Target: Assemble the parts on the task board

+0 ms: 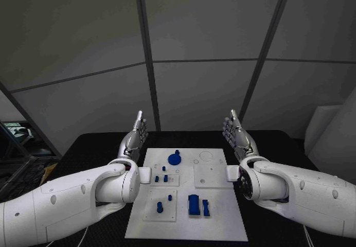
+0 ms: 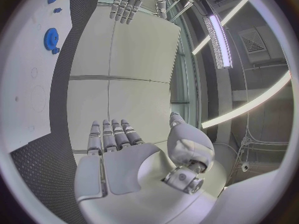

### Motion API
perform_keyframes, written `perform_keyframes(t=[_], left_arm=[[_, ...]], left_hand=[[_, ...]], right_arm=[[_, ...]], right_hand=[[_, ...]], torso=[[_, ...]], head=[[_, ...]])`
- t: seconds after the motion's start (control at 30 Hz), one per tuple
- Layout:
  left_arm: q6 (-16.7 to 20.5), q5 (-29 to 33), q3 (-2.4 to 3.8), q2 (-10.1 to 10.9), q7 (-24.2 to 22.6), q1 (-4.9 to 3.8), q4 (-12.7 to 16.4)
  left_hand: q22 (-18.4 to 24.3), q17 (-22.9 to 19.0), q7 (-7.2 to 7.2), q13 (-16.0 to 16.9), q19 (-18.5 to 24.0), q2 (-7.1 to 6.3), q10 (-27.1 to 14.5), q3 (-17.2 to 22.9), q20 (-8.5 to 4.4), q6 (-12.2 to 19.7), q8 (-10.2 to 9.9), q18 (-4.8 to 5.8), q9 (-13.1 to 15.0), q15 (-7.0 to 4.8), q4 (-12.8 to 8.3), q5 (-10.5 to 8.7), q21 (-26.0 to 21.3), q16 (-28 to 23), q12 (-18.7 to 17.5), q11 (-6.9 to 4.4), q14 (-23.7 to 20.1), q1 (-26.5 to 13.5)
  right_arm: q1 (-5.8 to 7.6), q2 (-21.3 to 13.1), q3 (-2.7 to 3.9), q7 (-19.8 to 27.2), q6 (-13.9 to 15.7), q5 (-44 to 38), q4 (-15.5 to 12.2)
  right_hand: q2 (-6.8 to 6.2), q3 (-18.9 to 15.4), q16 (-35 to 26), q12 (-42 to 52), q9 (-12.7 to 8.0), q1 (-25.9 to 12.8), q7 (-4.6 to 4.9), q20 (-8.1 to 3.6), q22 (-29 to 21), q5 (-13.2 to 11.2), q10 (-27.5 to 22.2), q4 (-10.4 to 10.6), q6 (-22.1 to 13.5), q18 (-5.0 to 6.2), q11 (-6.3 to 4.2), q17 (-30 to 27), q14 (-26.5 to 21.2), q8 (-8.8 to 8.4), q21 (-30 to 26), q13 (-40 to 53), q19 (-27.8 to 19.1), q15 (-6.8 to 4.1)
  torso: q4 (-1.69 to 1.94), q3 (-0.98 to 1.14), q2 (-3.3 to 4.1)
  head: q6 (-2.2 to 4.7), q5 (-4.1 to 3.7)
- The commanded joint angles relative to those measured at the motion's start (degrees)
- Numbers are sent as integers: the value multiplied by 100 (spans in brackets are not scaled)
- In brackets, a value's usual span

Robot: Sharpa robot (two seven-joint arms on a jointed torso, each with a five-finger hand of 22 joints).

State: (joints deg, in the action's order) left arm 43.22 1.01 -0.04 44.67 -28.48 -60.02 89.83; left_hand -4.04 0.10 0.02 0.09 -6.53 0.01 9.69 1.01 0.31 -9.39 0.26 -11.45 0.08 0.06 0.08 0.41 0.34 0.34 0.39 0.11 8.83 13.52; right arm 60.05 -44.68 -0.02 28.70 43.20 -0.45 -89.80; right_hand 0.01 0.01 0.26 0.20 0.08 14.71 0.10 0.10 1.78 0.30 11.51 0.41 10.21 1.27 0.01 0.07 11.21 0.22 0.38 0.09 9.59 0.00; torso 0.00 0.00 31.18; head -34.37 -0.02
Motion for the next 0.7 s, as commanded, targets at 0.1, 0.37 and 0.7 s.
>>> perform_keyframes(t=[0.1,0.37,0.7], left_arm=[[90,-101,4,2,-131,-14,12],[90,-101,4,2,-131,-14,12],[90,-101,4,2,-131,-14,12]], left_hand=[[404,-10,-2,-9,234,-1,-357,-101,-31,349,-26,342,-8,-6,-8,-41,-34,-34,-39,-11,-322,-502],[404,-10,-2,-9,653,-1,-514,-101,-31,502,-26,342,-8,-6,-8,-41,-34,-34,-39,-11,-476,-725],[404,-10,-2,-9,653,-1,-969,-101,-31,939,-26,341,-8,-6,-8,-41,-34,-34,-39,-11,-883,-1352]], right_arm=[[11,-1,2,109,91,45,-15],[11,-1,2,109,91,45,-15],[11,-1,2,109,91,45,-15]], right_hand=[[-1,-1,-26,-20,-8,-545,-10,-10,-178,-30,-431,-41,-380,-127,-1,-7,-419,-22,-38,-9,-358,0],[-1,-1,-26,-20,-8,-799,-10,-10,-178,-30,-630,-41,-557,-127,-1,-7,-609,-22,-38,-9,-509,0],[-1,-1,-26,-20,-8,-1471,-10,-10,-178,-30,-1151,-41,-1021,-127,-1,-7,-1121,-22,-38,-9,-959,0]], torso=[[0,0,0],[0,0,0],[0,0,0]], head=[[-1,2],[-1,2],[-1,2]])
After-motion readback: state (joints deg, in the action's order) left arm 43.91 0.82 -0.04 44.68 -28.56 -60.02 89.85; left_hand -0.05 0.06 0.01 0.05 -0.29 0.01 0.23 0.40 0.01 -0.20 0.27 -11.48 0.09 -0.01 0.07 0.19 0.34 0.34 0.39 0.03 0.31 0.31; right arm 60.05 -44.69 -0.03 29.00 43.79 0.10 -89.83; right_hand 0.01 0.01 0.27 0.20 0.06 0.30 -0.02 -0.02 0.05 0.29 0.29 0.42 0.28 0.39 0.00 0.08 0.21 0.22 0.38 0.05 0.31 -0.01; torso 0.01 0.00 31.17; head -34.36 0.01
